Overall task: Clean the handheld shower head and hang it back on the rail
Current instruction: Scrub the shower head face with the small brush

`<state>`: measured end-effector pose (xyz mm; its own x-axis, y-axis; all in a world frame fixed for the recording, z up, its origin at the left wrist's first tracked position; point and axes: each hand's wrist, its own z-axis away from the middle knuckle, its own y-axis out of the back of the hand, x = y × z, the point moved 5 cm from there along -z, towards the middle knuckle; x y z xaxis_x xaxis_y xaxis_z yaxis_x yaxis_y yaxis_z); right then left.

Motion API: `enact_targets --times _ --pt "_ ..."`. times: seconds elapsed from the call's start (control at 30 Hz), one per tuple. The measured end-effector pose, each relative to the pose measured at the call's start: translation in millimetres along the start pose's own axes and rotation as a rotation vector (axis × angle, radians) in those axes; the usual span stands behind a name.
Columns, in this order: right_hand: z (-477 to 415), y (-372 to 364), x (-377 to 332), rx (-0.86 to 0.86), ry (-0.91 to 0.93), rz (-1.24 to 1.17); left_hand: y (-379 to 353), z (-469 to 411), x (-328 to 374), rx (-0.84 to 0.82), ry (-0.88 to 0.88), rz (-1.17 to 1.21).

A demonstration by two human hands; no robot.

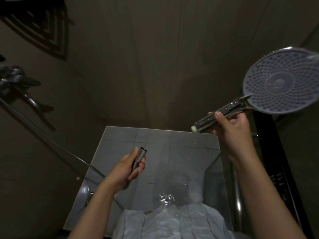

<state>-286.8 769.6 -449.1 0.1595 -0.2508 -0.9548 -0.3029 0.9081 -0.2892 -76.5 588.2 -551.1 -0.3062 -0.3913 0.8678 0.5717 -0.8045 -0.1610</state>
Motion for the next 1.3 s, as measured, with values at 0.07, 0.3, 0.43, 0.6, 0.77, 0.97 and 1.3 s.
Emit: enact_targets --times 0.07,0.3,0.43,0.6,0.77,0.97,1.3 --pt "2.2 -2.5 4.5 -0.021 -0.008 0.031 -5.1 -1.3 4.5 -0.017 -0.007 -0.032" --pt "7.4 -6.4 6.0 -0.06 -0.006 0.108 -19.7 -3.2 13.6 -0.08 -0.049 0.027" --pt "10.7 -12.7 2.3 -0.094 0.011 0.151 -28.4 -7.4 20.3 -0.1 -0.051 0.165" --pt "14.3 -20.3 1.0 -0.116 0.046 0.193 -54.9 -7.5 37.2 -0.165 -0.137 0.164" --pt "20.2 -28.9 -0.3 -0.181 0.036 0.145 -78.7 -14.1 47.3 -0.192 -0.174 0.144" --pt "24.3 -32.4 -0.2 -0.226 0.018 0.146 -92.4 -20.4 57.2 -0.177 -0.201 0.106" --pt "21.7 -31.6 3.4 -0.257 0.059 0.287 -99.5 -26.5 57.3 -0.238 -0.175 0.199"
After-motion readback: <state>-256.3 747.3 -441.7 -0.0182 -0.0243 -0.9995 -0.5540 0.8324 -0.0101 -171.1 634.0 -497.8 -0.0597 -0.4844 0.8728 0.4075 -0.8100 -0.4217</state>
